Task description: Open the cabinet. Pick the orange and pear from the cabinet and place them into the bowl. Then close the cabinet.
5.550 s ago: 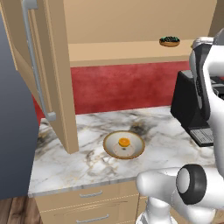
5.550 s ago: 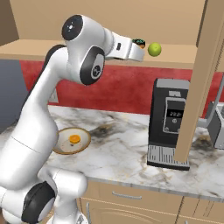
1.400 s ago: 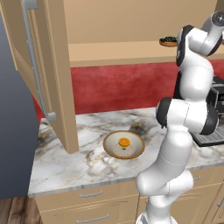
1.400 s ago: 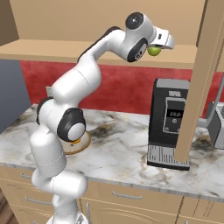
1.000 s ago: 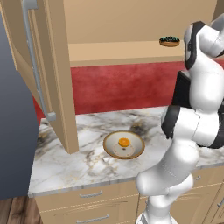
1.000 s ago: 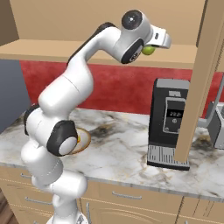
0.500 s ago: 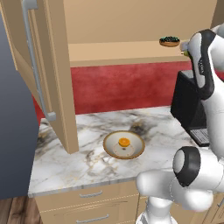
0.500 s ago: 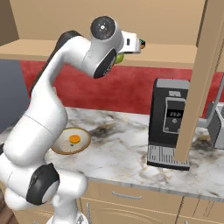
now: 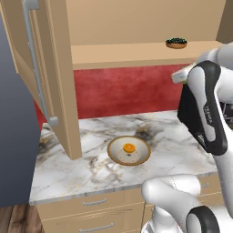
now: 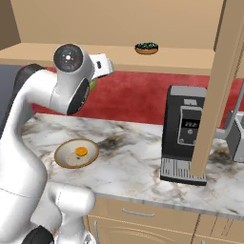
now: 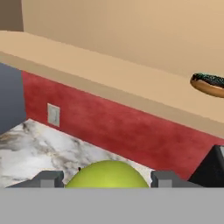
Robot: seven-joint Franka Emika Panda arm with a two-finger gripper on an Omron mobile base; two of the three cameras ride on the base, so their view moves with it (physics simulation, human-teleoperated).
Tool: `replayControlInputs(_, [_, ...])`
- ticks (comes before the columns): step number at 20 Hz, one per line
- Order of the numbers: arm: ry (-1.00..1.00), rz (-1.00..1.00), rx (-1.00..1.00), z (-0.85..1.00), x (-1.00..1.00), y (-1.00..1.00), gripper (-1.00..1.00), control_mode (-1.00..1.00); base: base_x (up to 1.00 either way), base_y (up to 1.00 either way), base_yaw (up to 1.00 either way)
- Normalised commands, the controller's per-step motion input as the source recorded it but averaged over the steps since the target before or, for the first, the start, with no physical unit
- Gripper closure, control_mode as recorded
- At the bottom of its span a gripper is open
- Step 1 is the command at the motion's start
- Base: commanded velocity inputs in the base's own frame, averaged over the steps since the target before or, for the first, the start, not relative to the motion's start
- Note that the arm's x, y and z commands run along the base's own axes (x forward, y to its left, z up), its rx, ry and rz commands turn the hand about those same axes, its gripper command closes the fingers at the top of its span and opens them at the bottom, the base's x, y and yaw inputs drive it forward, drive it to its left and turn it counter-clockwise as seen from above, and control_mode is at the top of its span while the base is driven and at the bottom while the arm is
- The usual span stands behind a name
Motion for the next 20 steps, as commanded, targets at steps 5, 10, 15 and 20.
replayControlInputs(5, [0.00, 0.18, -0.31, -0.77, -0.37, 0.83, 1.00, -1.00, 0.00, 0.00, 0.00])
replayControlInputs(10, [0.00, 0.15, -0.23, -0.79, -0.04, 0.69, 1.00, -1.00, 0.00, 0.00, 0.00])
replayControlInputs(15, [0.00, 0.11, -0.11, -0.82, 0.07, 0.52, 1.00, -1.00, 0.00, 0.00, 0.00])
replayControlInputs(20, [0.02, 0.07, -0.07, -0.73, 0.25, 0.44, 1.00, -1.00, 0.00, 0.00, 0.00])
